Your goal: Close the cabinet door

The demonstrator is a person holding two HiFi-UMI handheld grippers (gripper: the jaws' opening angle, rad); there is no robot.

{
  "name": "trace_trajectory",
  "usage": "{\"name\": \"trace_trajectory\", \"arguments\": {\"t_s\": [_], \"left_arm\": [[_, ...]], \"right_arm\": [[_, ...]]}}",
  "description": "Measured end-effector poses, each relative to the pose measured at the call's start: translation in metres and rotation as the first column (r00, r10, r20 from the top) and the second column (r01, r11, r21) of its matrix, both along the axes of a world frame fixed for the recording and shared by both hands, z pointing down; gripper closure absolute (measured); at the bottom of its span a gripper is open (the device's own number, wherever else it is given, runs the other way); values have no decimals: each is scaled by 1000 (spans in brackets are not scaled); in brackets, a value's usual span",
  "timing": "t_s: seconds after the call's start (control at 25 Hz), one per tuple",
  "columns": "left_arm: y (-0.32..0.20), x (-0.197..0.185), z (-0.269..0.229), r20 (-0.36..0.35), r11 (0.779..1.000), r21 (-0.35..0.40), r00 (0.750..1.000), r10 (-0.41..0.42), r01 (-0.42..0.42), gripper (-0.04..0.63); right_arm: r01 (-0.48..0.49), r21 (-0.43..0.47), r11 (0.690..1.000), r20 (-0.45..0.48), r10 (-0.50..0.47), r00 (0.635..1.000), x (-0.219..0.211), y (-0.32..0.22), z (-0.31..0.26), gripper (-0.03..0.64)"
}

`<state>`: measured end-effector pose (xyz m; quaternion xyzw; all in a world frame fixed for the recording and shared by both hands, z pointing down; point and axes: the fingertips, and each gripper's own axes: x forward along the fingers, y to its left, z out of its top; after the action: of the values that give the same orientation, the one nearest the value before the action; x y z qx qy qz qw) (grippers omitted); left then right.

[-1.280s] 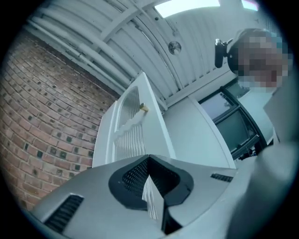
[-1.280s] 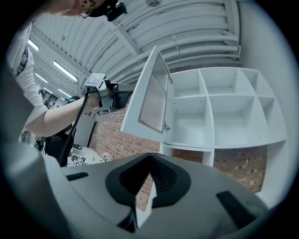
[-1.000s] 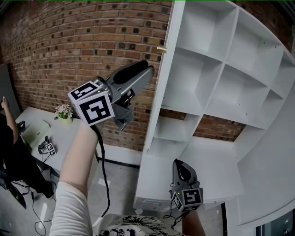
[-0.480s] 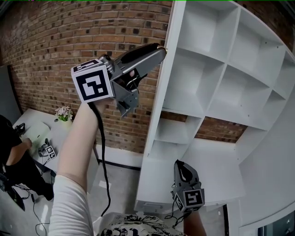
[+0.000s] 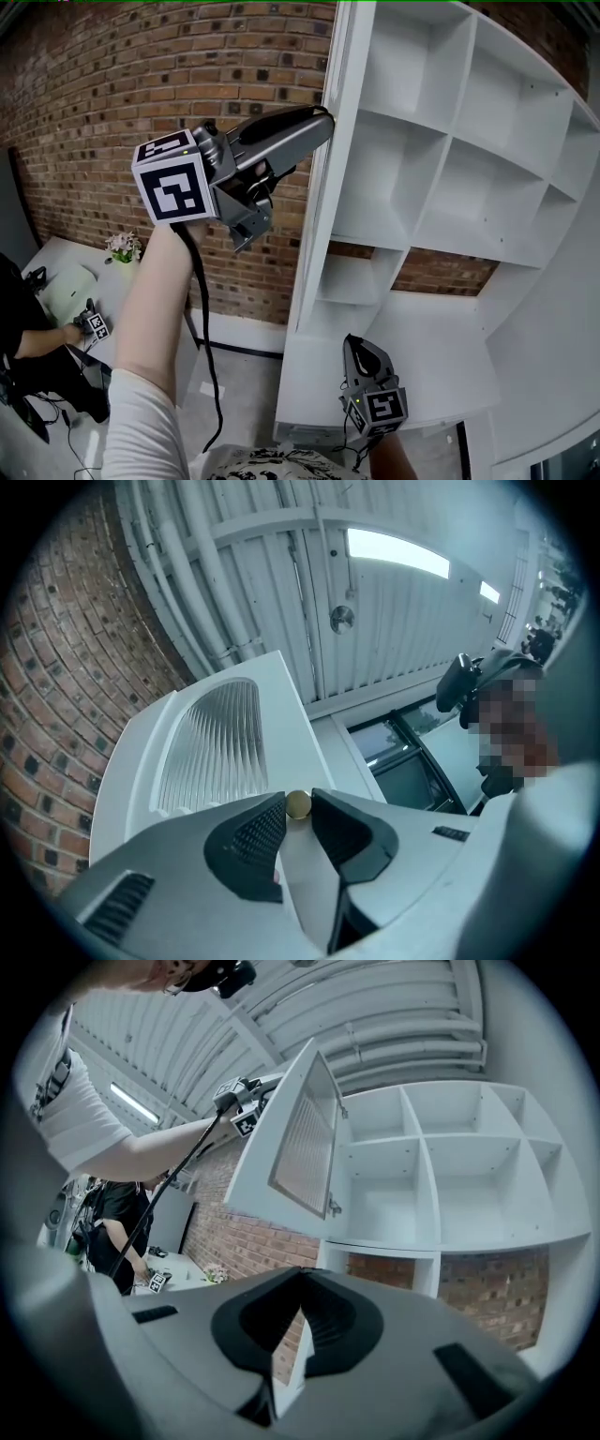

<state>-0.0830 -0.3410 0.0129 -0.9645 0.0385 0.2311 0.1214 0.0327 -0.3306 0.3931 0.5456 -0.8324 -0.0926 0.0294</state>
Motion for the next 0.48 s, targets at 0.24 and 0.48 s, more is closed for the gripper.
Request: {"name": "trace_trajectory", "arguments": {"t_s": [0.24, 0.48], "left_arm": [[10, 4, -1, -25, 999, 38, 1000, -18, 19, 497], [3, 43, -4, -11, 994, 76, 997, -72, 73, 497]], "right_arm": [[28, -13, 1000, 85, -27, 996, 16, -6, -6, 610], [39, -3, 999, 101, -39, 994, 68, -29, -16, 609]]}}
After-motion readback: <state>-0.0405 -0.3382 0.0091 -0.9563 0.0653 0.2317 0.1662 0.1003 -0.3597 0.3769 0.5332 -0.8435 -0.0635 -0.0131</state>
